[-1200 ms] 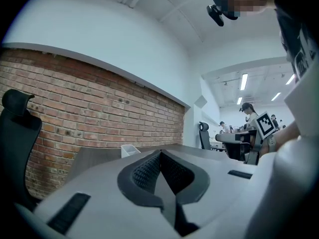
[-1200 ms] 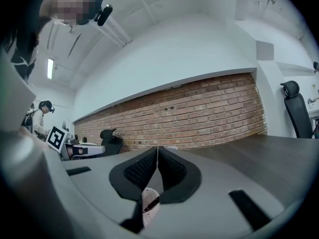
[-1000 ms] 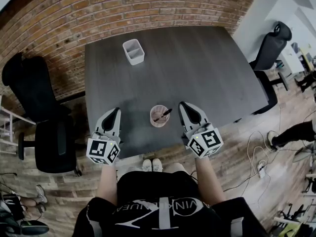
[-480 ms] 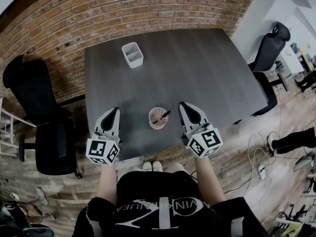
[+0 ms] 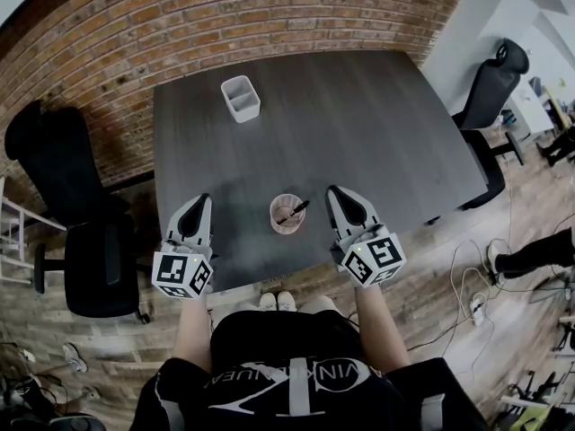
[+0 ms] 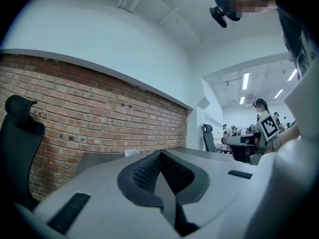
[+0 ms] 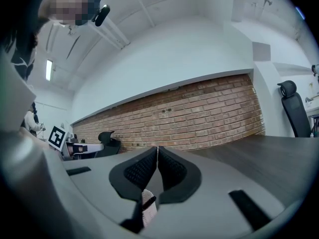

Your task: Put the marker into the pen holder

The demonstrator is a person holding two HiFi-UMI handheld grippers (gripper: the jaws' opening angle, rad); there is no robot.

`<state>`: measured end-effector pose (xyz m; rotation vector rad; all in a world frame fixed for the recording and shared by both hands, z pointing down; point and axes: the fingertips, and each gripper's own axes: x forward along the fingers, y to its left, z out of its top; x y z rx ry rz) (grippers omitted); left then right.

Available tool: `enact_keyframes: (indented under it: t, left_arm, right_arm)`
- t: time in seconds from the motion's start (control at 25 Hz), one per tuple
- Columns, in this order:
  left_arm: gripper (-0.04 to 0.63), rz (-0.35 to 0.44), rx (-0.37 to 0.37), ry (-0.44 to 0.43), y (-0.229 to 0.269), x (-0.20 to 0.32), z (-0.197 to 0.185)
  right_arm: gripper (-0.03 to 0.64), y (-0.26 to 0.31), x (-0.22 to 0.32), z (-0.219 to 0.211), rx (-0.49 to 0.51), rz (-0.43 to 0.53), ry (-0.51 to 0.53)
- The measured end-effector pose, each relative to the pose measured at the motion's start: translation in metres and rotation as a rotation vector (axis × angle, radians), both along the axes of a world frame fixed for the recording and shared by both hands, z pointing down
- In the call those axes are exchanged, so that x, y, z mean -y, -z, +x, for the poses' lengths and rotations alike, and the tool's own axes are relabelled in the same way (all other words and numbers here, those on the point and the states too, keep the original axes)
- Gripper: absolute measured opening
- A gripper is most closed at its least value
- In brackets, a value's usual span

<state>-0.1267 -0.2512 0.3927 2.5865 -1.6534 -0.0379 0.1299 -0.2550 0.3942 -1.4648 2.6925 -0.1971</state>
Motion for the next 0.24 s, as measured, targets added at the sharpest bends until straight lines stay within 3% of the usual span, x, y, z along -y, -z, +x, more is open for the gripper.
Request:
enact_keyframes:
  t: [0.24]
  left_arm:
    - [0.015,-0.003,-0.001,0.016,-0.0019,0.0011,-0.0074]
  right_arm:
    - [0.029,-0.0020,0.0009,0.0026,-0.002,-0.003,-0.005]
